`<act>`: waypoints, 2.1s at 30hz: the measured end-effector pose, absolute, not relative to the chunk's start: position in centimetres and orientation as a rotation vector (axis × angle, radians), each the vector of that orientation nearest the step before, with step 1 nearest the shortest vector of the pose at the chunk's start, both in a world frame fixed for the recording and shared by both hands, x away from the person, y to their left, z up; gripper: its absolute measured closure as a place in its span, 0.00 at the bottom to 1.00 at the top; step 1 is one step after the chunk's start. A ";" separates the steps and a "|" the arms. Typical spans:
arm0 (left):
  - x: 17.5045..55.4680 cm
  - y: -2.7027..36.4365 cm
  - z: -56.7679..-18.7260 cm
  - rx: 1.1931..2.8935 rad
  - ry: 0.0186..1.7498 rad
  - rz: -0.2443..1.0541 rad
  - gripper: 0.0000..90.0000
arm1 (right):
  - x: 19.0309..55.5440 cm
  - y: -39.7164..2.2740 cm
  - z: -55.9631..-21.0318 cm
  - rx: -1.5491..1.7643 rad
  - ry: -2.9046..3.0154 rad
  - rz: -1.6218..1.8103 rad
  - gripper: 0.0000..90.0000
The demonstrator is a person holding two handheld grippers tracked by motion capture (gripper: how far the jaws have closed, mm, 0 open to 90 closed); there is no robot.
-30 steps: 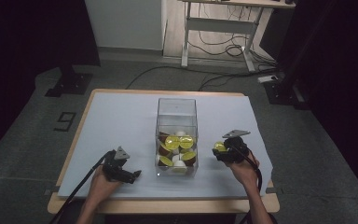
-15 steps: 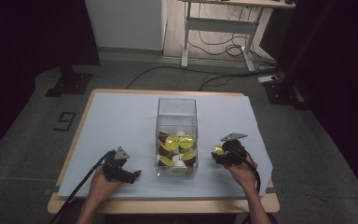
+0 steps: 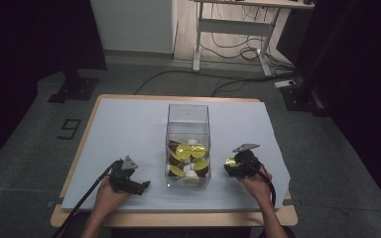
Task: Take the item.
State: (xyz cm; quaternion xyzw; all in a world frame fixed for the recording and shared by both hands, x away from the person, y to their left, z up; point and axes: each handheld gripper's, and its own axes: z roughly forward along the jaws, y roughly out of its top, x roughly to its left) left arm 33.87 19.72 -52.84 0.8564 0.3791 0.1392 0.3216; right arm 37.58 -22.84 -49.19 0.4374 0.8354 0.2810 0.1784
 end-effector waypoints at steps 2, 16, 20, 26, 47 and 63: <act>33.9 19.7 -52.8 2.249 0.996 0.366 0.00 | 37.6 -22.8 -49.3 1.239 2.367 0.788 0.42; 33.9 19.7 -52.8 2.249 0.996 0.366 0.00 | 37.8 -23.0 -49.8 1.252 2.368 0.786 0.36; 33.9 19.7 -52.8 2.249 0.995 0.366 0.00 | 37.9 -23.2 -49.8 1.262 2.365 0.797 0.29; 33.9 19.7 -52.8 2.249 0.995 0.367 0.00 | 37.7 -23.4 -49.5 1.267 2.344 0.825 0.23; 33.4 19.3 -52.3 2.242 0.981 0.383 0.07 | 35.5 -23.7 -47.4 1.196 2.257 1.031 0.23; 31.5 17.6 -50.1 2.156 0.840 0.305 0.06 | 33.8 -22.5 -47.3 1.125 2.299 1.084 0.23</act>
